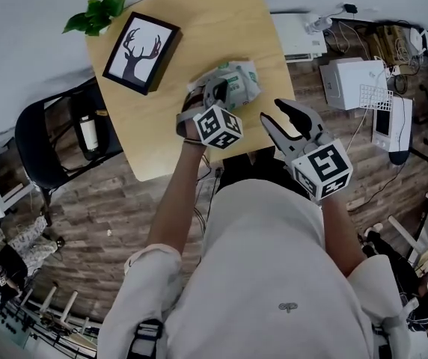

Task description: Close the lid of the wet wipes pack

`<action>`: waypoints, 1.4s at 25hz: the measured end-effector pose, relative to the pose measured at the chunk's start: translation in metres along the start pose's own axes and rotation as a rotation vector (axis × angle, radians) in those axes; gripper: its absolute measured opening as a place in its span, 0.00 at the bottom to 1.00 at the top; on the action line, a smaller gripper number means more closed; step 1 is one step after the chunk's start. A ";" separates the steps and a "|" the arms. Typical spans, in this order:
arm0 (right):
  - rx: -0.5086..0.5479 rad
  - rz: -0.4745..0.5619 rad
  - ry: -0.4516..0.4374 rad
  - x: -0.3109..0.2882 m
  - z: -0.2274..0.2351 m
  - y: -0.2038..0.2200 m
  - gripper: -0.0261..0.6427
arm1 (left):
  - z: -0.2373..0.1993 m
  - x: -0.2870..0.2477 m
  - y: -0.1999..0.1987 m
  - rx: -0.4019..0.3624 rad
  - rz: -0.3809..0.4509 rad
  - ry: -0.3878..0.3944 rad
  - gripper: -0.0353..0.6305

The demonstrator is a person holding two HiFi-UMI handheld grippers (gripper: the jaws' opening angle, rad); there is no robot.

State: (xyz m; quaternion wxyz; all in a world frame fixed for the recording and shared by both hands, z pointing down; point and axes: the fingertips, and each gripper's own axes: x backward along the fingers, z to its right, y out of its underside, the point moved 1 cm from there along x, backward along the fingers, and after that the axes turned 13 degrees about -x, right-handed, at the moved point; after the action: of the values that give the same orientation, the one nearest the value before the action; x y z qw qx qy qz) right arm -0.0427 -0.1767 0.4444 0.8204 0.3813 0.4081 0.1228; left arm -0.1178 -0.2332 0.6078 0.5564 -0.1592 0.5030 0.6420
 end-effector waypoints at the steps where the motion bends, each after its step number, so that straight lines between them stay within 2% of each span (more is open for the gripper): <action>1: 0.001 0.007 -0.004 0.002 -0.001 0.000 0.28 | 0.000 0.005 -0.001 0.000 0.001 -0.007 0.07; 9: 0.030 0.059 -0.054 0.032 -0.015 0.008 0.25 | 0.018 0.046 -0.011 -0.005 -0.025 -0.063 0.06; 14: 0.037 0.077 -0.101 0.068 -0.022 0.028 0.20 | 0.043 0.082 -0.028 0.006 -0.046 -0.111 0.06; 22: 0.074 0.120 -0.147 0.139 -0.031 0.071 0.17 | 0.116 0.144 -0.067 0.008 -0.062 -0.185 0.06; 29: 0.099 0.144 -0.159 0.206 -0.036 0.115 0.12 | 0.182 0.192 -0.110 0.046 -0.034 -0.237 0.06; 35: 0.097 0.190 -0.147 0.247 -0.041 0.140 0.09 | 0.220 0.234 -0.140 0.082 0.000 -0.285 0.06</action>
State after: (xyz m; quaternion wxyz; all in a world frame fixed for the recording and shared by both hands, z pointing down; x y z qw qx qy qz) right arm 0.0988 0.0667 0.3878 0.8134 0.4652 0.3145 0.1520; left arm 0.0056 0.0602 0.4612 0.6281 -0.0437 0.4448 0.6370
